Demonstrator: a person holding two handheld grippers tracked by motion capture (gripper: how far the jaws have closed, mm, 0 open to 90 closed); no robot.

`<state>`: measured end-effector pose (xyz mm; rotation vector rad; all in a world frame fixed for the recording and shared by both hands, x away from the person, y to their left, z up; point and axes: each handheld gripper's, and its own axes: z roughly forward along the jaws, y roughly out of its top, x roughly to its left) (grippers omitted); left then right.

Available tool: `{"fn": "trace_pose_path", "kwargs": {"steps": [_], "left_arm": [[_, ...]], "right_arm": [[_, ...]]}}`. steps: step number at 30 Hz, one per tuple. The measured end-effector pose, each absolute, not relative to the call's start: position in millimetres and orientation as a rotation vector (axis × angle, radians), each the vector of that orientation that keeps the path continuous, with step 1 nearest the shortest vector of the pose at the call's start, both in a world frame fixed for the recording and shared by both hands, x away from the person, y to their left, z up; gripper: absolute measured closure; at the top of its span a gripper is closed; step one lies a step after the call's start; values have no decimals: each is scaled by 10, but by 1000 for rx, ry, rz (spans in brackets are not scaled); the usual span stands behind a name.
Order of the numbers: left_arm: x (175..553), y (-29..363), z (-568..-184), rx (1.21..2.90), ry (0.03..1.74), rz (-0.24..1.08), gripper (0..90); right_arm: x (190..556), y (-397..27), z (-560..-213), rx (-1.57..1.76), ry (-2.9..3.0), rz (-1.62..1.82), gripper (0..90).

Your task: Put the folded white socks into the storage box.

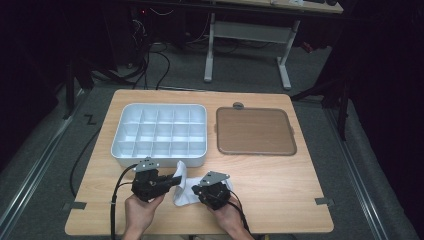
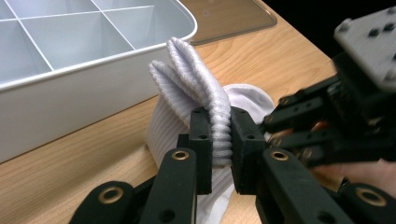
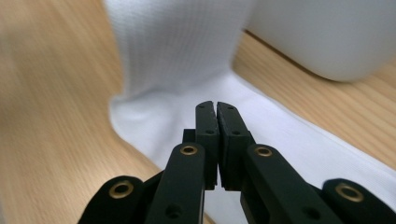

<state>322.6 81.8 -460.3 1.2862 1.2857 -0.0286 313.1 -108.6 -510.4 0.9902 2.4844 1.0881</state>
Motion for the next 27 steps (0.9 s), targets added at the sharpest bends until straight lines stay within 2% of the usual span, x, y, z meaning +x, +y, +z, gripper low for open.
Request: {"fn": "trace_pose_path", "kwargs": {"steps": [4, 11, 15, 27], "left_arm": [[3230, 815, -4610, 1299, 1288, -26, 812], [3244, 765, -4606, 1309, 1292, -27, 812], [3248, 725, -4616, 1327, 1289, -29, 811], [3255, 594, -4653, 1360, 1291, -40, 811]], "right_arm": [[3114, -1319, -5088, 1039, 2431, 1061, 858], [3075, -1805, -5011, 1173, 2277, 1062, 745], [3089, -2039, -5012, 1264, 2218, 1069, 734], [3136, -2062, -5166, 1321, 2267, 1086, 730]]}}
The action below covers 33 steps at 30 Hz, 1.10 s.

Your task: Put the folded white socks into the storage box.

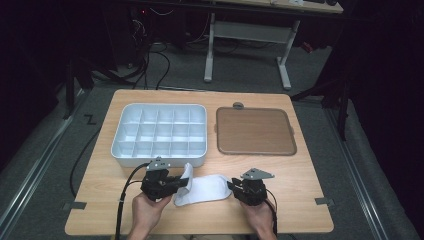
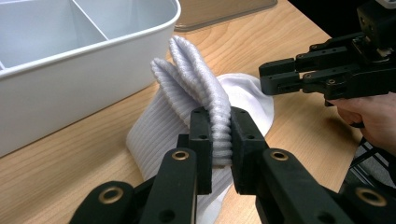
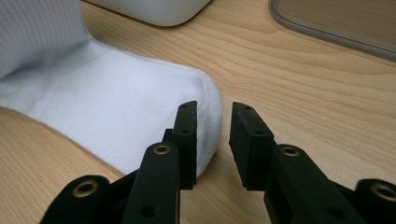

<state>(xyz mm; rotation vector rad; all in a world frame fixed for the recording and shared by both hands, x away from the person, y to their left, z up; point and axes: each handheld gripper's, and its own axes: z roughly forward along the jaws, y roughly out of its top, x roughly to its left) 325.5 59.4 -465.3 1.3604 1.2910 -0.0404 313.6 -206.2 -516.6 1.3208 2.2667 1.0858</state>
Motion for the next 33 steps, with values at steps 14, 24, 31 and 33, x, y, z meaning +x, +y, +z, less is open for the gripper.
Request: {"fn": "trace_pose_path", "kwargs": {"steps": [14, 24, 31, 33], "left_arm": [[3240, 506, -4693, 1387, 1281, -36, 811], [3233, 412, -4730, 1417, 1271, -50, 811], [3227, 341, -4753, 1436, 1266, -56, 811], [3224, 327, -4759, 1443, 1263, -56, 811]], "right_arm": [[3136, -2046, -5164, 1306, 2280, 1072, 716], [3146, -2004, -5207, 1311, 2303, 1048, 864], [3136, -1970, -5202, 1314, 2307, 1066, 868], [3137, -1962, -5200, 1311, 2310, 1066, 868]]}}
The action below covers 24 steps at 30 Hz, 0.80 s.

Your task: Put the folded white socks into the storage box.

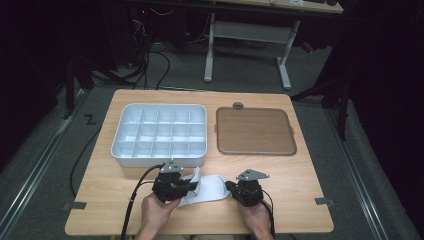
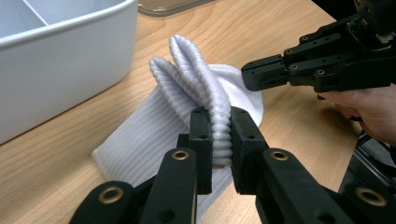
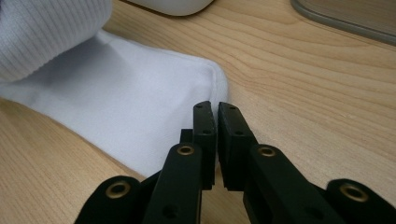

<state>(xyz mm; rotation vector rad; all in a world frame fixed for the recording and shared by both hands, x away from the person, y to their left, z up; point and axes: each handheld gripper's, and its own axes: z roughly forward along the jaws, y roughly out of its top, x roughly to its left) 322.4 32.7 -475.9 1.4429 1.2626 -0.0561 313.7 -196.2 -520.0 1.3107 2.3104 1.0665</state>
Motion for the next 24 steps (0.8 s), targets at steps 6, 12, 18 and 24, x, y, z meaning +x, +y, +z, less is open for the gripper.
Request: {"fn": "trace_pose_path", "kwargs": {"steps": [6, 12, 18, 24], "left_arm": [[3234, 275, -4789, 1452, 1264, -61, 811], [3229, 212, -4806, 1468, 1258, -67, 811], [3246, 169, -4832, 1477, 1256, -73, 811], [3243, 93, -4859, 1496, 1250, -81, 811]], "right_arm": [[3130, -1911, -5207, 1309, 2316, 1087, 869], [3128, -1868, -5210, 1306, 2325, 1092, 869], [3130, -1854, -5210, 1304, 2327, 1093, 869], [3133, -1860, -5210, 1315, 2322, 1103, 869]]}}
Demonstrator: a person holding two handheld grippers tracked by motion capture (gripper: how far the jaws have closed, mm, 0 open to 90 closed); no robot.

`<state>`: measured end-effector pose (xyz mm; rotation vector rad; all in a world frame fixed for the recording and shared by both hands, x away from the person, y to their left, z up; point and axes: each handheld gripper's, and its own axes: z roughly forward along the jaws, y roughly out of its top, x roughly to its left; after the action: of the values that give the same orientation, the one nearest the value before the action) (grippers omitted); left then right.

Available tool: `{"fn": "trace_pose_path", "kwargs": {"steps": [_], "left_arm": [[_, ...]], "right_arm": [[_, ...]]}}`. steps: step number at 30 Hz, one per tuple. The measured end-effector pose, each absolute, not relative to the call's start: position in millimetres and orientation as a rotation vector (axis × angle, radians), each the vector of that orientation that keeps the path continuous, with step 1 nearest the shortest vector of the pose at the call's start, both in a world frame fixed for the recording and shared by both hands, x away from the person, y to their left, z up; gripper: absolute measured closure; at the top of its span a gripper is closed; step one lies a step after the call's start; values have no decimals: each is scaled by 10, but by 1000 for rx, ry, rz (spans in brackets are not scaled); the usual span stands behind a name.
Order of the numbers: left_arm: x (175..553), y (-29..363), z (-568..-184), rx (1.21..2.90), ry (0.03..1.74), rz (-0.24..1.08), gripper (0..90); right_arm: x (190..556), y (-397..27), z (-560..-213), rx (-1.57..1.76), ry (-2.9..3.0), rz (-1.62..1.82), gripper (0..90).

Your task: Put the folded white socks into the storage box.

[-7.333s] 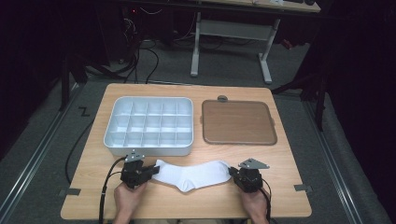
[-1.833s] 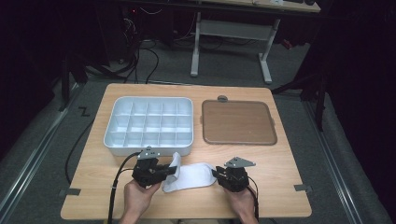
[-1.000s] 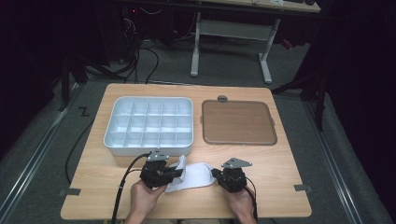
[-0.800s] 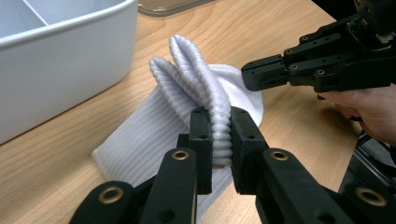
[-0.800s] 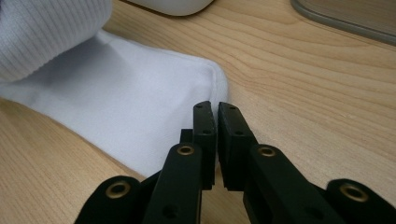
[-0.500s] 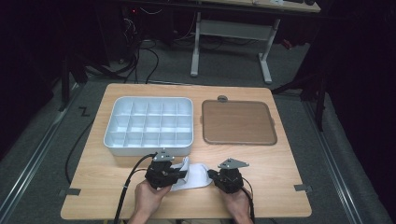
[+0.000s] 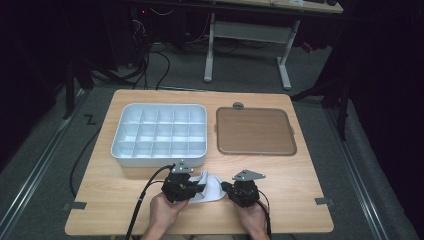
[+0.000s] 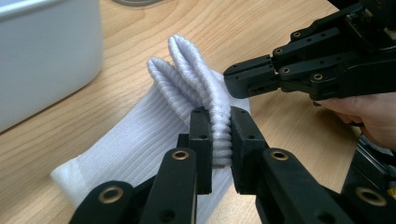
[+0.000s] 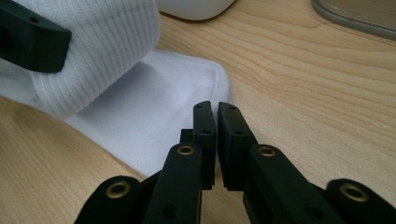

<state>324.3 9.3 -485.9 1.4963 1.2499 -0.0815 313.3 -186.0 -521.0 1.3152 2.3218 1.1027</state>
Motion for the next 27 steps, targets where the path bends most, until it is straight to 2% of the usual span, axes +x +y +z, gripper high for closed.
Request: {"fn": "trace_pose_path", "kwargs": {"steps": [27], "left_arm": [[3302, -221, -5062, 1585, 1246, -42, 806]], "right_arm": [[3151, -1864, -5227, 1325, 2320, 1114, 867]]}}
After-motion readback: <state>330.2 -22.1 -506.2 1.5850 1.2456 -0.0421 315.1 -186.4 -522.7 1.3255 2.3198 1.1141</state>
